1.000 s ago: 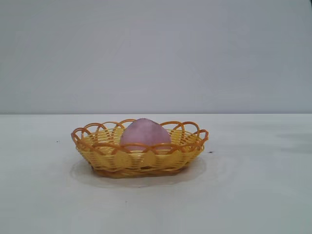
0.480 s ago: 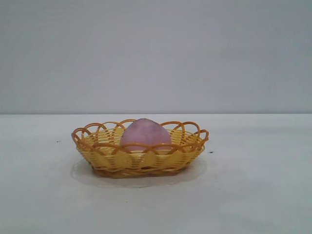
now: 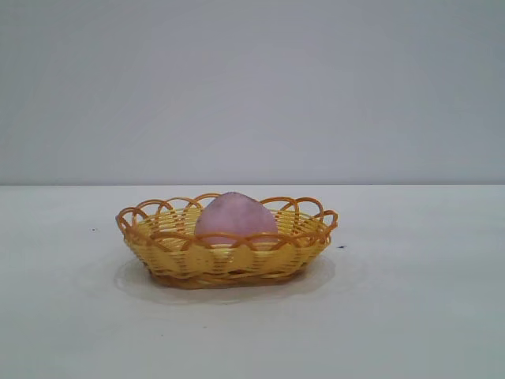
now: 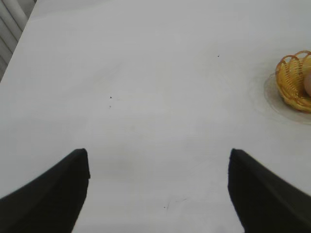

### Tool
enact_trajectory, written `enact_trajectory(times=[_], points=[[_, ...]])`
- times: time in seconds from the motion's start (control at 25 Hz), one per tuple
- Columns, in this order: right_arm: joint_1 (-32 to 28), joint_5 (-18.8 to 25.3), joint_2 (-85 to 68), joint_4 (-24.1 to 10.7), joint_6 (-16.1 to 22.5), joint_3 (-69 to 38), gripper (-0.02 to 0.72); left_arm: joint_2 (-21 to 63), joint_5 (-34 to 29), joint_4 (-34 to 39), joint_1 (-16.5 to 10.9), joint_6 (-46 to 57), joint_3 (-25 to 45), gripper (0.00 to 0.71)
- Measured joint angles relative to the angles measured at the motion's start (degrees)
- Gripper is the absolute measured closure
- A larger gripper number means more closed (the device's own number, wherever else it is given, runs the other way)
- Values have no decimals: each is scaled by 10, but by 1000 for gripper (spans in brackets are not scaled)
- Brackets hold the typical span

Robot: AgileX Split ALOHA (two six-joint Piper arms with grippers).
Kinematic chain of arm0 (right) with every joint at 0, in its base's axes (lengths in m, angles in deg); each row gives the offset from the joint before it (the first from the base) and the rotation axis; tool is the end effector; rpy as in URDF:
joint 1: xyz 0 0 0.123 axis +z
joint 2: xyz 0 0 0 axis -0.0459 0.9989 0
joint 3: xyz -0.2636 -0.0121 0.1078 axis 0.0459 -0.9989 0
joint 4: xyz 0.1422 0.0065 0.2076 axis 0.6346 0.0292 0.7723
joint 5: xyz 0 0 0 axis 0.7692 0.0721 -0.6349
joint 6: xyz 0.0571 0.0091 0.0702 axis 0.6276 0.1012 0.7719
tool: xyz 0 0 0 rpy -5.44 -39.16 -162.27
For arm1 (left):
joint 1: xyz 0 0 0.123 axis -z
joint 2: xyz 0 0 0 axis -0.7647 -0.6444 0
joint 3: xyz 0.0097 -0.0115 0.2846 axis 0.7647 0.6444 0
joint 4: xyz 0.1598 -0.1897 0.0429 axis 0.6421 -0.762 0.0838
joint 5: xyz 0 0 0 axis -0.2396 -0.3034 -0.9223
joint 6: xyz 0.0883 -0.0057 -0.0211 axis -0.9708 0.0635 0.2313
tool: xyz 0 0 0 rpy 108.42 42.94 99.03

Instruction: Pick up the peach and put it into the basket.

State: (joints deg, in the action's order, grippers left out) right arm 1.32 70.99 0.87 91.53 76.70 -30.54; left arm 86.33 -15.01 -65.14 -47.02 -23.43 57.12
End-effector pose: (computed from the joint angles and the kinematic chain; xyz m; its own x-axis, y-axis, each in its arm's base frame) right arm 0.0281 0.0072 0.2706 -0.7324 -0.0908 -0.6748 -0.1375 0.9904 0.0160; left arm -0.0088 0.0041 0.2689 -0.5032 0.0021 -0.8641 0.0030 1.0000 0.0007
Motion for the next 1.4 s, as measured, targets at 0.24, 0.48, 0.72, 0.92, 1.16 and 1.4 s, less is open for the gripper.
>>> enact_trajectory(times=[0.24, 0.48, 0.72, 0.92, 1.16, 1.4], points=[[0, -14, -107, -3, 21, -15, 351, 0, 0, 0, 0, 0, 1, 193], [0, -14, -163, -3, 25, -15, 351, 0, 0, 0, 0, 0, 2, 193], [0, -14, -163, -3, 25, -15, 351, 0, 0, 0, 0, 0, 2, 193], [0, -14, -163, -3, 25, -15, 351, 0, 0, 0, 0, 0, 2, 193], [0, -14, -163, -3, 25, -15, 351, 0, 0, 0, 0, 0, 2, 193], [0, -14, -163, -3, 26, -15, 351, 0, 0, 0, -4, 0, 2, 193]])
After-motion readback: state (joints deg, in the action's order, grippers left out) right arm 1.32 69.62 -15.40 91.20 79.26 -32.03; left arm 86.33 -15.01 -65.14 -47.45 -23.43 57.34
